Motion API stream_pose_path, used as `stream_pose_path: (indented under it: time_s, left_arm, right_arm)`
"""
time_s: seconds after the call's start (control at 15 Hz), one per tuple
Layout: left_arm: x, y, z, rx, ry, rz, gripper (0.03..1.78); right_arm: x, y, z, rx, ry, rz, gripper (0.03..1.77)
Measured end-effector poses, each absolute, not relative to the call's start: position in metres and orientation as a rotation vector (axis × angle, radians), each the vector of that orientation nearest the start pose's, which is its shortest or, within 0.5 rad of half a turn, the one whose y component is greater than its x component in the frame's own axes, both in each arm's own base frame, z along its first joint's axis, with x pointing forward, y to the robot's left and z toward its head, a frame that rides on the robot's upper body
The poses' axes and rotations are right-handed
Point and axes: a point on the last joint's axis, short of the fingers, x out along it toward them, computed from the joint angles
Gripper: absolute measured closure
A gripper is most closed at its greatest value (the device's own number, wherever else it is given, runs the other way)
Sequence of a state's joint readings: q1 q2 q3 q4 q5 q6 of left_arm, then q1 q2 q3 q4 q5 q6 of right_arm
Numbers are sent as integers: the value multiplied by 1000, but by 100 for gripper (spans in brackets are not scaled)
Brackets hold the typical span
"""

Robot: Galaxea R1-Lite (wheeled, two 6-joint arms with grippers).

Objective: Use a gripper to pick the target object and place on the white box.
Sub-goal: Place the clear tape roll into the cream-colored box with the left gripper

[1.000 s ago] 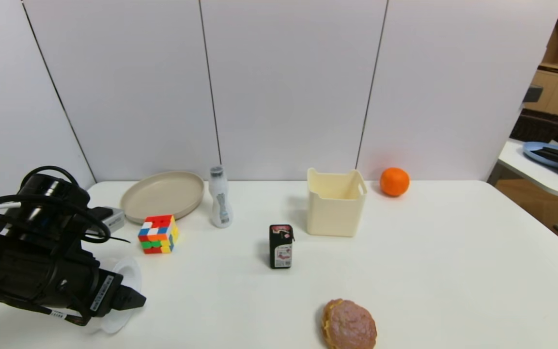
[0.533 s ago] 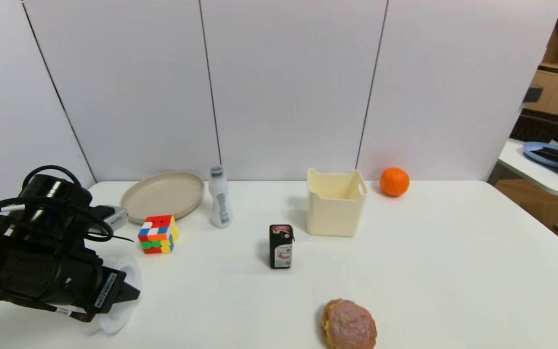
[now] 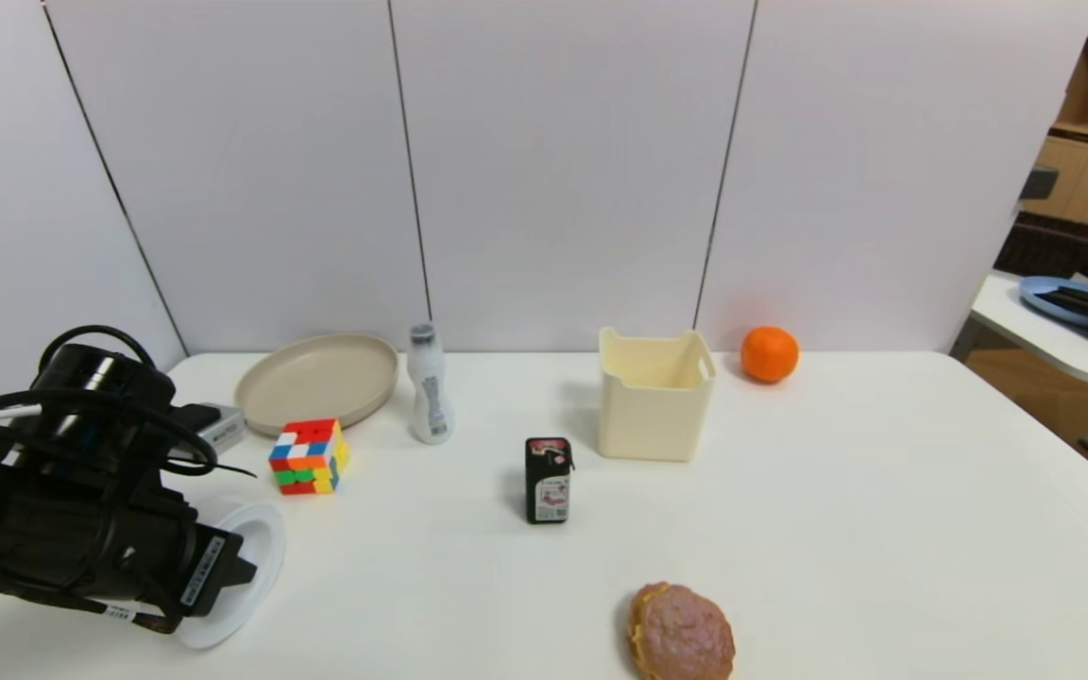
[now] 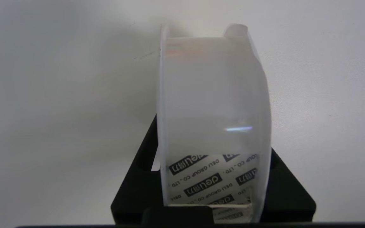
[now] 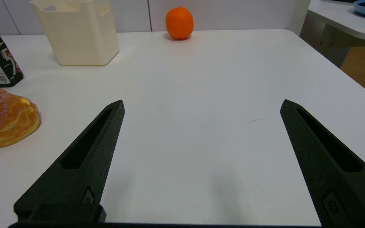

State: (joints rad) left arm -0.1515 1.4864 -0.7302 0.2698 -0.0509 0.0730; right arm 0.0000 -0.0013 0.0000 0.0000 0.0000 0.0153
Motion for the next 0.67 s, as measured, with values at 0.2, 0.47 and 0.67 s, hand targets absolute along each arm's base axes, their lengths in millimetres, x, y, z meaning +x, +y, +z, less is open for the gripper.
stream_pose_path:
  time_s: [0.2,0.47,0.67]
  left_arm:
    - [202,-32,149,119,1000,-224,121]
    - [202,-33,166,113,841,-230,121]
    - [203,-34,193,95,622,-246,121]
  right_arm:
    - [-23,0,75,15,-1,0,10]
    - [-23,0,75,15,-1,0,10]
    - [-23,0,75,15,-1,0,10]
